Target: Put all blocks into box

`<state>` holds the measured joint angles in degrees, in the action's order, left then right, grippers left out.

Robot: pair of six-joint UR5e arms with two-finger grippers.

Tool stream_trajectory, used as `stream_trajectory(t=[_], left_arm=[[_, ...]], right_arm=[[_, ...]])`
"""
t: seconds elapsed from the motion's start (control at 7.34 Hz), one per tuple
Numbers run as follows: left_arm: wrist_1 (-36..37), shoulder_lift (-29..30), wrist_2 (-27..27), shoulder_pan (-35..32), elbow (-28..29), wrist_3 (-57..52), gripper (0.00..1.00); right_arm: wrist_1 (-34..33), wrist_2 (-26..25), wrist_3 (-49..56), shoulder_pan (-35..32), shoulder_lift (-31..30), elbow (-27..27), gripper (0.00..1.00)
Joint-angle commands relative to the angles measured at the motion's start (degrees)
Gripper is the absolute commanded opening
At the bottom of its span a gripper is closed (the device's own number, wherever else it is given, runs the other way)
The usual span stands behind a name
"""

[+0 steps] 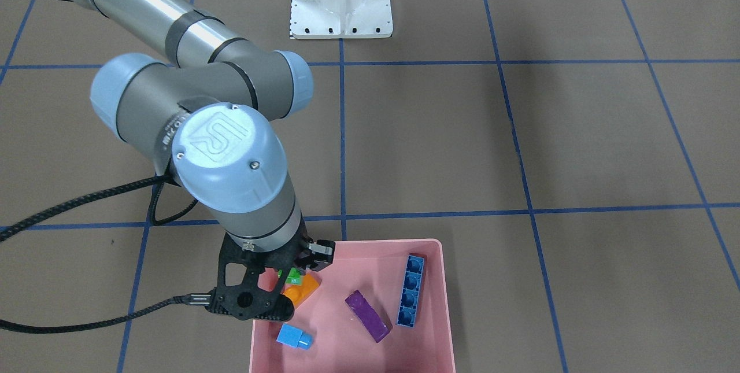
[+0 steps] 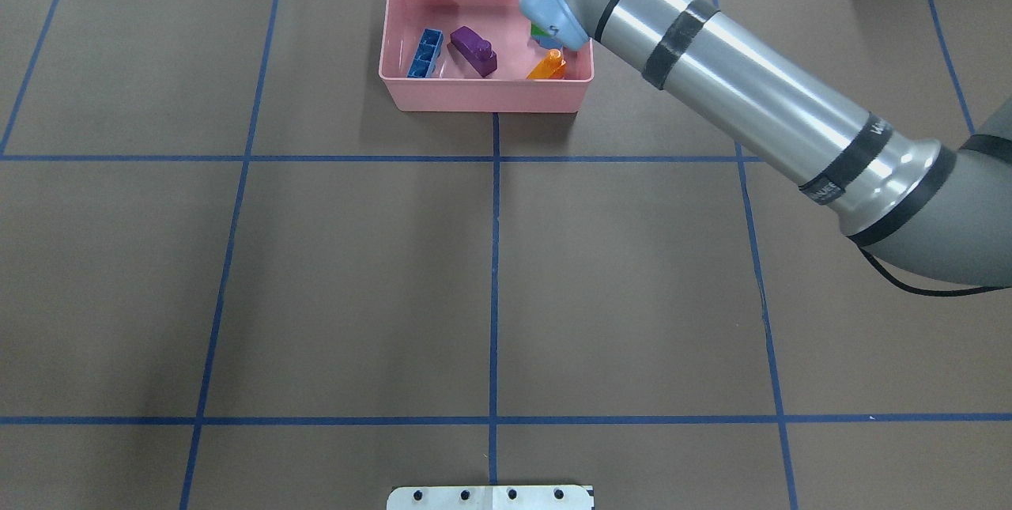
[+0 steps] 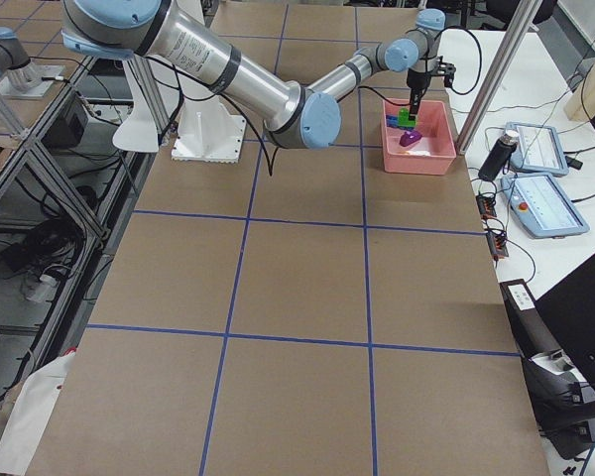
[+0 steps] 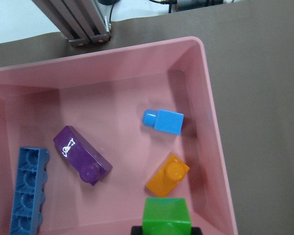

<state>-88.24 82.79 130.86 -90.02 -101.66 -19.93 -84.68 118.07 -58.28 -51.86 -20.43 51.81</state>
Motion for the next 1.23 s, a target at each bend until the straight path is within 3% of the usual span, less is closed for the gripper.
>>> stream_trajectory(t=[0.0, 0.41, 0.68, 0.82, 0.95, 1.09], left_arm=[[0.00, 0.00, 0.00, 0.10, 0.24, 0.07, 1.00], [0.00, 0.00, 0.00, 0.10, 0.33, 0.07, 1.00], [0.00, 0.00, 0.00, 0.10, 0.24, 0.16, 1.00], [0.00, 0.00, 0.00, 0.10, 0.41, 0.16, 1.00], [0.00, 0.00, 0.09, 0.10, 0.59, 0.16, 1.00], [0.00, 0.00, 0.01, 0.10, 0.68, 0.07, 1.00]], right_arm=[[5.84, -7.49, 13.01, 3.51, 4.16, -9.70, 0.00], [5.84, -7.60, 30.56, 4.75, 4.35, -10.15, 0.00], [6.10, -7.33, 26.32, 5.36, 4.79, -10.15, 0.00], [6.19, -7.07, 23.68, 5.37, 4.79, -10.15, 0.24], [6.19, -6.98, 18.25, 5.63, 4.87, -10.15, 0.75], [6.19, -6.98, 15.94, 5.72, 5.05, -10.15, 0.98]])
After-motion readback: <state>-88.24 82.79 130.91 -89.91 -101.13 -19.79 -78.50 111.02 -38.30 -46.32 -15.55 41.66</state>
